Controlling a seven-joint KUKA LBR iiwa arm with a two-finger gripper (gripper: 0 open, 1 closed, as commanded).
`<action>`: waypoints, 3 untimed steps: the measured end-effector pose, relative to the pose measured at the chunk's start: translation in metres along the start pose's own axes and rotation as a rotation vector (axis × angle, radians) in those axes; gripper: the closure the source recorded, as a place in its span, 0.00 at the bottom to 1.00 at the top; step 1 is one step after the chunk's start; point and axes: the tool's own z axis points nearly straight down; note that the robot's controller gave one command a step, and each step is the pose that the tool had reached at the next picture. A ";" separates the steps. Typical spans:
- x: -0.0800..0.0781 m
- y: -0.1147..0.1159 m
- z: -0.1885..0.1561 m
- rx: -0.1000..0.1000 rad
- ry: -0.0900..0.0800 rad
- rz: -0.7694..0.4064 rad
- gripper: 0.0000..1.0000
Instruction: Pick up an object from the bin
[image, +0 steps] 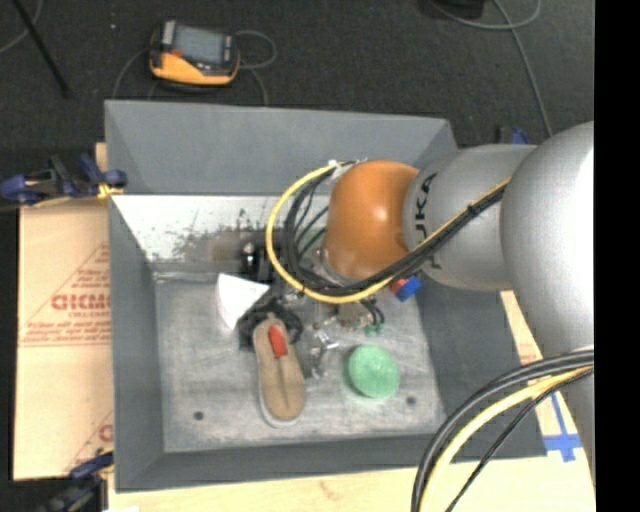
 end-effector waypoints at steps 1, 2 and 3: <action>-0.064 0.029 0.006 0.002 -0.002 -0.046 1.00; -0.064 0.029 0.006 0.002 -0.002 -0.046 1.00; -0.045 0.030 0.005 0.003 -0.019 0.014 1.00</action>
Offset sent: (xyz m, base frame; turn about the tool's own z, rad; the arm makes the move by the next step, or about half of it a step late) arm 0.0000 0.0000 0.0000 0.0000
